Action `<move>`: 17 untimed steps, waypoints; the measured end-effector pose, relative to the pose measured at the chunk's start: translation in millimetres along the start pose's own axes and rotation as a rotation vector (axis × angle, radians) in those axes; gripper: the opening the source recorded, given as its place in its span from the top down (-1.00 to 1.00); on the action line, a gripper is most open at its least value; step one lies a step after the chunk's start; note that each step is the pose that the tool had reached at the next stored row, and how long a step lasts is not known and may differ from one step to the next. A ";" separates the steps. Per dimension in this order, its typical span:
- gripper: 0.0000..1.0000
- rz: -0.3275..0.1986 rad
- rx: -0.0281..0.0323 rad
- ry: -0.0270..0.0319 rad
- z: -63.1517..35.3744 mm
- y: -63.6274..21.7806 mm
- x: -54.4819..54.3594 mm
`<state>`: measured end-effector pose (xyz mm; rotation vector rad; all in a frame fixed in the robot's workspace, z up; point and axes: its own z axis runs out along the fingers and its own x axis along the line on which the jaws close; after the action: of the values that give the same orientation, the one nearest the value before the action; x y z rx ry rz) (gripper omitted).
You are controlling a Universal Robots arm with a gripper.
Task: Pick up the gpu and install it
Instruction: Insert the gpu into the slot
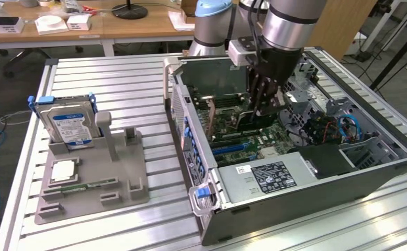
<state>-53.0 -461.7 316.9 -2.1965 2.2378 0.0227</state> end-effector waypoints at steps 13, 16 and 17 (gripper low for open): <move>0.48 0.000 0.0000 -0.0001 23.7 11.4 0.1; 0.48 0.000 0.0000 0.0000 29.1 11.9 -0.2; 0.48 0.000 0.0000 0.0001 31.0 12.0 -0.4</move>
<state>-65.2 -460.7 286.0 -2.1968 2.2376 0.0226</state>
